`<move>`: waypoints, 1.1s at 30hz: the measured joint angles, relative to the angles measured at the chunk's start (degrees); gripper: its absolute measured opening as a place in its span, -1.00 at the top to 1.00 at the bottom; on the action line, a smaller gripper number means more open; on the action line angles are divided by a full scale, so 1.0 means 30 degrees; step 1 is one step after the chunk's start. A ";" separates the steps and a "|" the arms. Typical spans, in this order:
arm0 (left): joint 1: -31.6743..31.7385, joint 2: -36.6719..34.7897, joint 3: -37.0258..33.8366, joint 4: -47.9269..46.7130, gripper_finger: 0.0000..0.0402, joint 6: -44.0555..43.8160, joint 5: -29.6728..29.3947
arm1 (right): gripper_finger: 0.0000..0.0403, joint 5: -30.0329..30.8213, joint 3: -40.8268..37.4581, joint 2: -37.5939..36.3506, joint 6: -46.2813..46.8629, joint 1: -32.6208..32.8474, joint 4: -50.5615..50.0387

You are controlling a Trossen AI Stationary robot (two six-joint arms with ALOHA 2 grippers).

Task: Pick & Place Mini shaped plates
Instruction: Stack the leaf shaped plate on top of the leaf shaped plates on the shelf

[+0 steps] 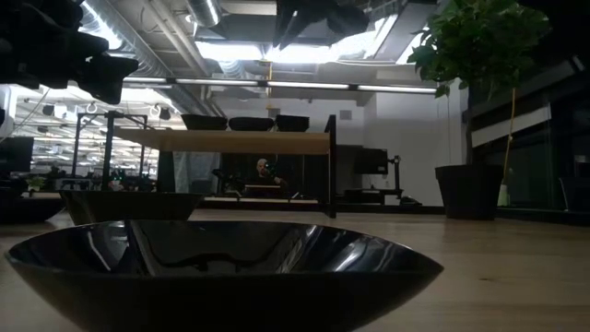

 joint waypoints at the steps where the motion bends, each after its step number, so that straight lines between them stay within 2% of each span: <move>1: -0.0007 0.0000 0.0000 0.0000 -0.03 0.0000 0.0000 | 0.86 0.0010 0.0000 0.0000 0.0000 0.0202 -0.0034; 5: -0.0003 0.0003 0.0000 -0.0003 -0.03 0.0003 0.0000 | 0.97 0.0022 0.0000 0.0000 -0.0006 0.0926 -0.0050; 12: -0.0006 0.0000 0.0000 0.0000 -0.03 0.0002 0.0000 | 0.94 0.0025 -0.0137 0.0000 -0.0449 0.1808 -0.0252; 19: -0.0007 0.0001 0.0000 0.0000 -0.03 0.0007 0.0000 | 0.98 -0.1640 -0.0805 0.0036 -0.5048 0.2432 -0.0124; 22: -0.0005 0.0005 0.0000 -0.0003 -0.03 0.0000 0.0000 | 0.96 -0.1829 -0.1477 0.0044 -0.5093 0.2708 0.0055; 27: -0.0006 0.0000 0.0000 -0.0007 -0.03 0.0000 0.0000 | 0.95 -0.1829 -0.3373 0.0044 -0.3912 0.3091 0.1961; 33: -0.0006 0.0000 0.0000 0.0000 -0.03 0.0001 0.0000 | 0.94 -0.1851 -0.5806 0.0051 -0.4837 0.3652 0.6418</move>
